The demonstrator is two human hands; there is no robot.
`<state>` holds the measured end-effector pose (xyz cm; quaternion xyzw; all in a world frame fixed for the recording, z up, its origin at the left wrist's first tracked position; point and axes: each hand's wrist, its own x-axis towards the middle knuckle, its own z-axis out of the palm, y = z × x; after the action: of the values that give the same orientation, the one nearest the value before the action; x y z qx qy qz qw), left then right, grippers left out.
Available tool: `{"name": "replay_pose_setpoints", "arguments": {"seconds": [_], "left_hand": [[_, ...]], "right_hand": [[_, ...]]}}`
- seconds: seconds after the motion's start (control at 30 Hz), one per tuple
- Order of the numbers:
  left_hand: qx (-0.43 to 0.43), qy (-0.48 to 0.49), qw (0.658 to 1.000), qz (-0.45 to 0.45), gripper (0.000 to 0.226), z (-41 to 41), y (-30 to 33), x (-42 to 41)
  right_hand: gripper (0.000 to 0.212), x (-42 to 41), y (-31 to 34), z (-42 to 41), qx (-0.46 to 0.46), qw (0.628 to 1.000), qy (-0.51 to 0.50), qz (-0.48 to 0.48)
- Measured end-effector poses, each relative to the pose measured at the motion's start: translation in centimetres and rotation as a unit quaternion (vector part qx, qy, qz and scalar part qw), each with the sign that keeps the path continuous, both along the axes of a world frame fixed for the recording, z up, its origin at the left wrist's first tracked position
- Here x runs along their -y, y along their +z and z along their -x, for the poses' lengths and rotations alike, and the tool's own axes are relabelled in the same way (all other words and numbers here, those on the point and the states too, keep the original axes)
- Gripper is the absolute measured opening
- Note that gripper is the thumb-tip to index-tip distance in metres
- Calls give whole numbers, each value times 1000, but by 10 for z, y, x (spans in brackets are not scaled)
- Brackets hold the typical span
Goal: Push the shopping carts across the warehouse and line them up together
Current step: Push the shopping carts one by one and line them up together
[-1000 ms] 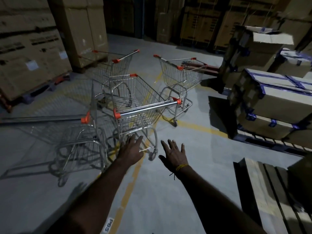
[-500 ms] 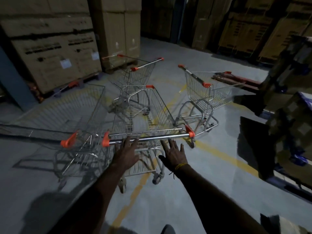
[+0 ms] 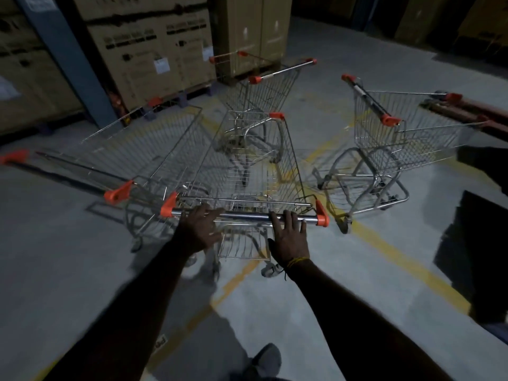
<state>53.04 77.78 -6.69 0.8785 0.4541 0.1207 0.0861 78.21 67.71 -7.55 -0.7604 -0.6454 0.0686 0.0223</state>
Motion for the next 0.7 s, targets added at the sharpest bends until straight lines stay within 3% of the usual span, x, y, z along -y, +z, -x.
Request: {"name": "replay_pose_setpoints", "arguments": {"seconds": [0.1, 0.37, 0.7], "left_hand": [[9, -15, 999, -32, 59, 3, 0, 23], [-29, 82, 996, 15, 68, 9, -15, 116], [-58, 138, 988, -29, 78, -7, -17, 245]], "right_hand": [[84, 17, 1, 0, 14, 1000, 20, 9], [89, 79, 11, -11, 64, 994, 87, 22], [111, 183, -7, -18, 84, 990, 114, 12]]}}
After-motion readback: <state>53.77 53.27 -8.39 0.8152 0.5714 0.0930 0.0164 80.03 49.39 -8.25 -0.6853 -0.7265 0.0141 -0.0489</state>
